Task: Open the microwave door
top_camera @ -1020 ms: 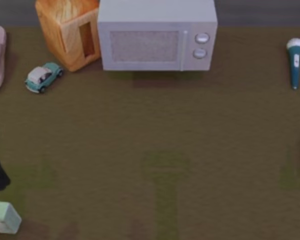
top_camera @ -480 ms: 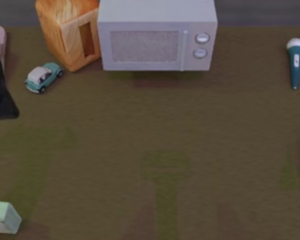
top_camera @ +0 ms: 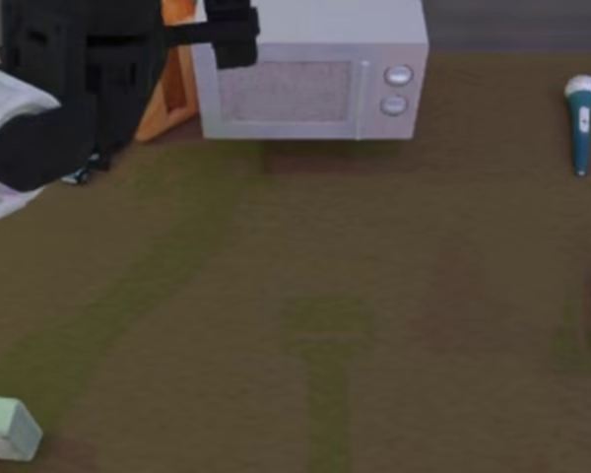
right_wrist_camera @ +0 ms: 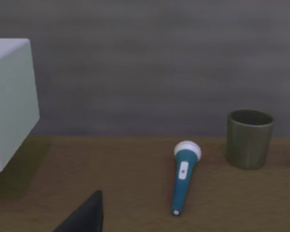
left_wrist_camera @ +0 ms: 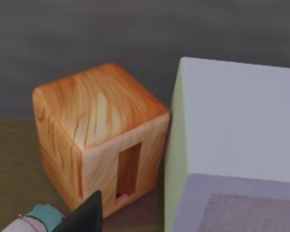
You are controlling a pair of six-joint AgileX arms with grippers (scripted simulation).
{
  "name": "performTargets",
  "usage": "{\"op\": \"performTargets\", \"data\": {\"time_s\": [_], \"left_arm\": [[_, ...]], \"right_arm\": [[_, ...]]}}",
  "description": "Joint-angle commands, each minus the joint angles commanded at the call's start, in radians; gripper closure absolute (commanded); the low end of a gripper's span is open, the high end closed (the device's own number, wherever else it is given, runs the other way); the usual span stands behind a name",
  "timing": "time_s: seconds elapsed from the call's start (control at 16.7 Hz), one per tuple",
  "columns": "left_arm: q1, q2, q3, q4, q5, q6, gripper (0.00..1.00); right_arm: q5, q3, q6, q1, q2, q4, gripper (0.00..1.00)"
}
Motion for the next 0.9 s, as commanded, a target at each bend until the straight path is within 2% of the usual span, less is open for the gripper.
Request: {"op": "performTargets", "data": {"time_s": [0.24,0.48,0.66,0.9], "left_arm": [[-0.139,0.376,0.265,-0.013,-0.125,-0.074,0.0],[-0.234,0.618,0.442,-0.02,-0.207,-0.123,0.0],[-0.264,0.688,0.497,-0.022,-0.232,-0.139,0.0],[-0.265,0.691,0.499,-0.022,-0.233,-0.139,0.0]], "right_arm": [[0.0,0.0,0.0,0.0,0.0,0.0,0.0],[0.0,0.0,0.0,0.0,0.0,0.0,0.0],[0.0,0.0,0.0,0.0,0.0,0.0,0.0],[0.0,0.0,0.0,0.0,0.0,0.0,0.0]]}}
